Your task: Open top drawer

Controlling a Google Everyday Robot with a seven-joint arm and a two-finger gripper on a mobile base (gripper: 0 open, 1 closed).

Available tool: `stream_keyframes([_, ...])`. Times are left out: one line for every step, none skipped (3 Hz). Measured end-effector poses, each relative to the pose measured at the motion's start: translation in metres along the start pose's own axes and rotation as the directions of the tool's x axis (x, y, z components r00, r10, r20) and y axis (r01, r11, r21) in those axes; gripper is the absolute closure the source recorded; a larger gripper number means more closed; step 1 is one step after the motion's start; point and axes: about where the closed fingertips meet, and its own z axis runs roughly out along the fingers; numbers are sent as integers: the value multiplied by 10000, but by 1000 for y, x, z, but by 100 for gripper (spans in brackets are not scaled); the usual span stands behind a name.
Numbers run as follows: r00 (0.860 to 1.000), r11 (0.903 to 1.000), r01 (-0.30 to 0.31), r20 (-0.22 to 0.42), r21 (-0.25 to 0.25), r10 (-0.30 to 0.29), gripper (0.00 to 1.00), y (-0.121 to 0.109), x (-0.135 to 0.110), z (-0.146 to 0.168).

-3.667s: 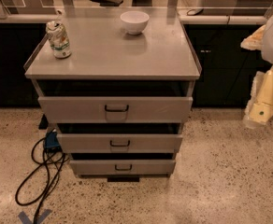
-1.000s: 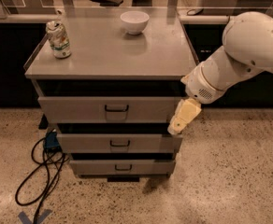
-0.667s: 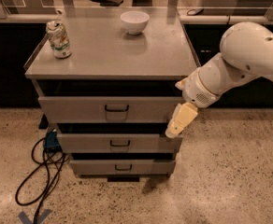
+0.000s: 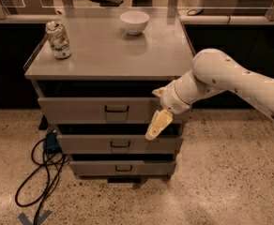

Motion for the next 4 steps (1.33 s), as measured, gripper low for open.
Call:
stream_keyframes([9999, 10000, 34, -149, -9, -34, 0, 2, 0, 3])
stream_keyframes([9969, 9996, -267, -744, -9, 266, 0, -16, 17, 16])
stream_keyframes([9884, 9961, -683, -1322, 550, 751, 0, -50, 39, 18])
stream_keyframes([9757, 9771, -1227, -1591, 1740, 1509, 0, -73, 56, 4])
